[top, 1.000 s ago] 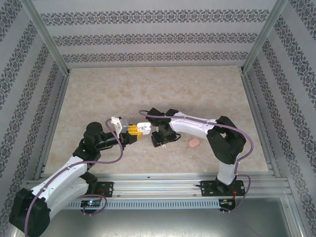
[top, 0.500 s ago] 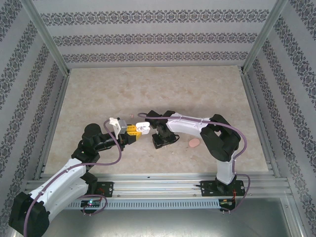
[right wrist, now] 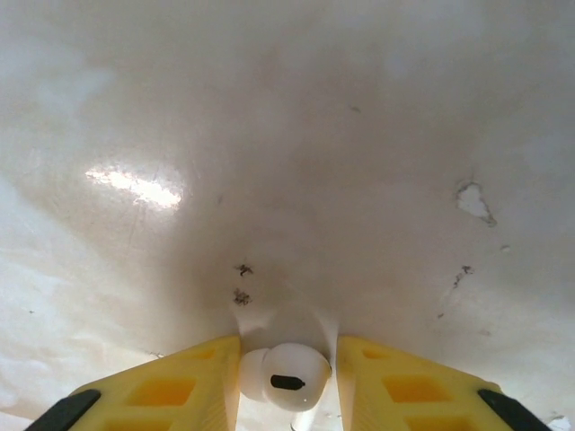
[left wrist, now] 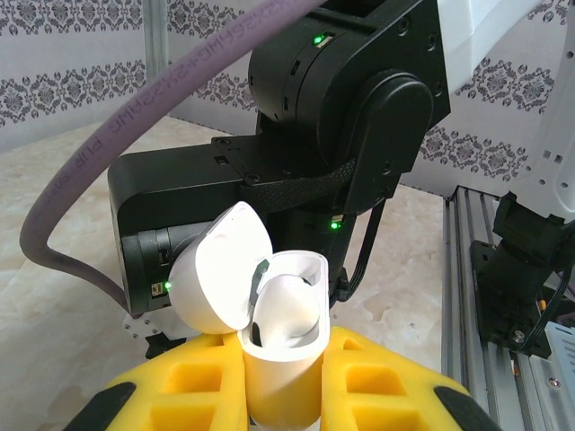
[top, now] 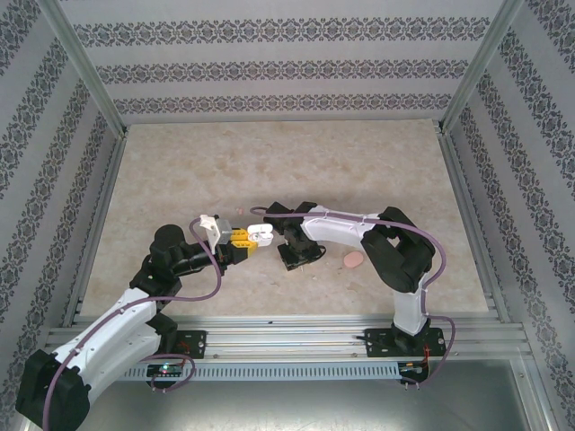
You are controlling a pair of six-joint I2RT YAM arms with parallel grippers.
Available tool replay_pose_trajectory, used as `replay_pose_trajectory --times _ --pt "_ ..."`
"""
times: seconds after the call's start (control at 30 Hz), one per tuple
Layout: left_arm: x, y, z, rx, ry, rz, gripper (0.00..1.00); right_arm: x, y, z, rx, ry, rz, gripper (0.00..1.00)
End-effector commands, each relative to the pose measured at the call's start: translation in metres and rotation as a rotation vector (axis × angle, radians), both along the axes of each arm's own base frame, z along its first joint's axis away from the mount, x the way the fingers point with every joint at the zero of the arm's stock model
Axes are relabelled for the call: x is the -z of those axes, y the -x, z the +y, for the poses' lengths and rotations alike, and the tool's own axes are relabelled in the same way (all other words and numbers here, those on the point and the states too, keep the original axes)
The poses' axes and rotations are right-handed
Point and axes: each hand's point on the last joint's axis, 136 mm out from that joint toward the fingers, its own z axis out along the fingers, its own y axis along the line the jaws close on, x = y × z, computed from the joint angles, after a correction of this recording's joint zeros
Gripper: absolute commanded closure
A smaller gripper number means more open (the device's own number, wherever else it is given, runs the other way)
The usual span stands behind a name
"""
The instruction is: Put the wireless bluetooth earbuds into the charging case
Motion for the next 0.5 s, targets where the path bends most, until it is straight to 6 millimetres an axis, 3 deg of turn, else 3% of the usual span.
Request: replay_pose_trajectory --times 0.0,0.33,0.47 --pt "0.001 0.005 0.001 0.019 -0.005 -0.023 1.00 0.007 0.005 -0.001 0.013 0.026 0.013 0.69" --pt "-0.001 0.006 -0.002 0.034 0.012 -0.025 1.00 -0.014 -0.004 -0.009 0.107 -0.002 -0.072 0.72" --pt "-0.004 0.009 -0.004 0.049 0.018 -0.038 1.00 -0.036 -0.010 -0.015 0.160 -0.025 -0.149 0.73"
